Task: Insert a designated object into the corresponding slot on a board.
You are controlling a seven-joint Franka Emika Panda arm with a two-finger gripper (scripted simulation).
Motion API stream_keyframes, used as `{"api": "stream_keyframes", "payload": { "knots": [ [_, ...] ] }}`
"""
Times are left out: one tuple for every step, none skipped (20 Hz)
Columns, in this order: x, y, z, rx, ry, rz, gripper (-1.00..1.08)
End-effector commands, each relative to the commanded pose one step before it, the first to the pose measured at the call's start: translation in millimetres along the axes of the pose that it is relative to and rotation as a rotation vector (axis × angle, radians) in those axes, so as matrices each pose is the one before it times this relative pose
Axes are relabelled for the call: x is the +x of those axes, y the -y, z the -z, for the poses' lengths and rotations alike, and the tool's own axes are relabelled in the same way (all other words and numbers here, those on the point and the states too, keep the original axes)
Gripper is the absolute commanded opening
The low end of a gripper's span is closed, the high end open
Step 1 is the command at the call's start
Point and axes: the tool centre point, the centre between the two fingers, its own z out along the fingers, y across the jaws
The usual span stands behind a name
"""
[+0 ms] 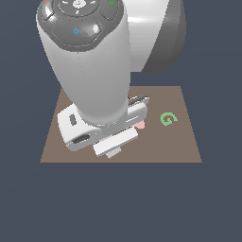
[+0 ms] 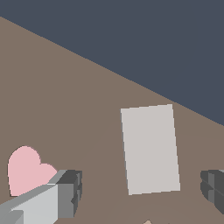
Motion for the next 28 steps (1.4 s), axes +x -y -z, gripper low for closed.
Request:
{"api": "stream_keyframes", "payload": {
  "knots": [
    [5.04, -5.39, -7.63, -0.00106, 0.00141, 0.03623, 1.00],
    [1.49, -1.72, -2.45, -0.00025, 0.00073, 0.01077, 1.00],
    [1.35, -1.51, -2.18, -0.00023, 0.00066, 0.00963, 1.00],
    [1.19, -1.34, -1.92, -0.00020, 0.00058, 0.00848, 1.00],
    [1.04, -1.16, -1.67, -0.00018, 0.00051, 0.00737, 1.00],
    [0.90, -0.99, -1.42, -0.00016, 0.00043, 0.00629, 1.00],
    [0.75, -0.84, -1.17, -0.00013, 0.00036, 0.00520, 1.00],
    [0.63, -0.65, -0.93, -0.00011, 0.00029, 0.00419, 1.00],
    [0.50, -0.48, -0.69, -0.00009, 0.00022, 0.00316, 1.00],
    [0.37, -0.32, -0.45, -0.00006, 0.00014, 0.00212, 1.00],
    [0.24, -0.17, -0.21, -0.00004, 0.00007, 0.00109, 1.00],
    [0.08, -0.05, 0.02, 0.00000, 0.00000, 0.00000, 1.00],
    [0.09, 0.30, 0.27, -0.00001, -0.00006, -0.00069, 1.00],
    [-0.09, 0.25, 0.38, 0.00002, -0.00011, -0.00146, 1.00],
    [-0.02, 0.13, 0.14, 0.00001, -0.00004, -0.00049, 1.00],
    [-0.26, -0.17, -0.41, 0.00021, 0.00036, 0.00025, 1.00],
    [0.01, 0.01, -0.40, 0.00000, 0.00000, 0.00000, 1.00],
    [0.02, 0.02, -1.19, 0.00000, 0.00000, 0.00000, 1.00],
    [0.03, 0.03, -1.99, 0.00000, 0.00000, 0.00000, 1.00],
    [0.04, 0.05, -2.79, 0.00000, 0.00000, 0.00000, 1.00],
    [0.03, 0.08, -3.58, 0.00000, 0.00000, 0.00000, 1.00],
    [0.01, 0.09, -3.59, 0.00000, 0.00000, 0.00000, 1.00],
    [0.00, 0.08, -2.79, 0.00000, 0.00000, 0.00000, 1.00],
    [-0.13, -0.09, -1.70, -0.00023, -0.00034, -0.00026, 1.00],
    [-0.01, 0.04, -1.20, 0.00000, 0.00000, 0.00000, 1.00],
    [0.00, 0.01, -0.40, 0.00000, 0.00000, 0.00000, 1.00],
    [0.00, 0.00, 0.00, 0.00000, 0.00000, 0.00000, -1.00],
    [0.00, 0.00, 0.00, 0.00000, 0.00000, 0.00000, -1.00]
  ]
}}
